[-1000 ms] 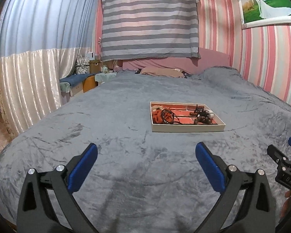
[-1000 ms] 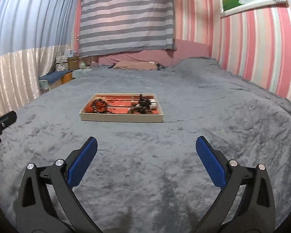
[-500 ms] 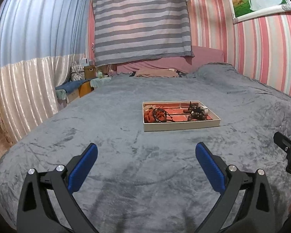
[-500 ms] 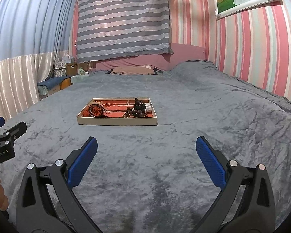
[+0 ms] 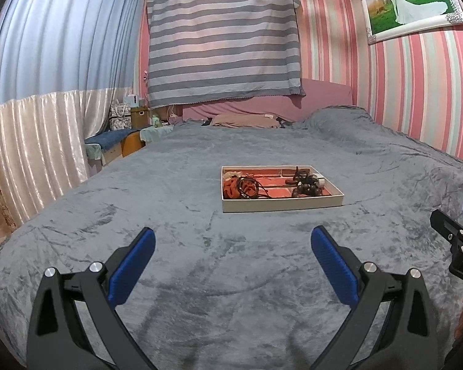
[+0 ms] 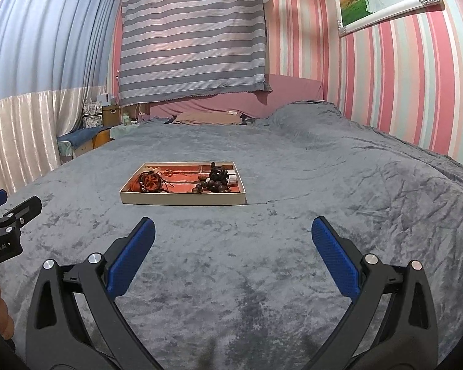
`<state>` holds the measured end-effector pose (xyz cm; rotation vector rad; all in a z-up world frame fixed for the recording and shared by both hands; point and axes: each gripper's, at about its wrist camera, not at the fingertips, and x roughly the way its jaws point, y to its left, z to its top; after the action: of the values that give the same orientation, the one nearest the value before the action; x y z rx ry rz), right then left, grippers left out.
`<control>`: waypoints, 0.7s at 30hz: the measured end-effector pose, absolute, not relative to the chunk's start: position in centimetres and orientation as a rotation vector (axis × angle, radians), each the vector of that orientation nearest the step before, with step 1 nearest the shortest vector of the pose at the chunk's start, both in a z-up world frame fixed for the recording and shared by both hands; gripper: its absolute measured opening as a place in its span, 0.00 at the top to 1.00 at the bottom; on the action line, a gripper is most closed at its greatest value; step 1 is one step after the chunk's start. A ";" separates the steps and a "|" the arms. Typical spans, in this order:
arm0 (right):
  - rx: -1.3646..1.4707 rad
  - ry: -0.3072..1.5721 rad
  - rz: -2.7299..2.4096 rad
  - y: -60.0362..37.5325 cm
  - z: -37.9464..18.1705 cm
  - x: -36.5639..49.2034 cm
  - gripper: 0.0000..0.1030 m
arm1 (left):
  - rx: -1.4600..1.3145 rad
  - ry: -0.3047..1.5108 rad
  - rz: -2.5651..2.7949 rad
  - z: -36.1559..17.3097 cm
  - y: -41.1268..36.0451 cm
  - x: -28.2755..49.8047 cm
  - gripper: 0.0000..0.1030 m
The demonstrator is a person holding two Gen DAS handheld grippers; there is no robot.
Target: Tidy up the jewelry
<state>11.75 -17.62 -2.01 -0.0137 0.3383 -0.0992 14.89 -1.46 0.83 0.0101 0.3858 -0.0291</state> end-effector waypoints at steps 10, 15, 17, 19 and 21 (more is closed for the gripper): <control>-0.017 0.336 -0.098 -17.5 -2.0 11.7 0.04 | 0.007 0.382 -0.030 0.8 -1.4 14.9 0.04; -0.019 0.316 -0.103 -17.3 -1.8 11.5 0.04 | 0.005 0.361 -0.025 1.0 -1.4 14.6 0.04; -0.024 0.307 -0.105 -17.2 -1.7 11.4 0.04 | 0.011 0.352 -0.025 1.1 -1.5 14.5 0.04; -0.023 0.305 -0.104 -17.3 -1.7 11.4 0.04 | 0.018 0.344 -0.025 1.1 -1.7 14.4 0.04; -0.021 0.307 -0.104 -17.3 -1.7 11.4 0.04 | 0.024 0.340 -0.026 1.1 -1.7 14.3 0.04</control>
<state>11.35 -17.27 -1.69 -0.0210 0.3070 -0.1036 14.28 -1.73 1.09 0.0240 0.3398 -0.0258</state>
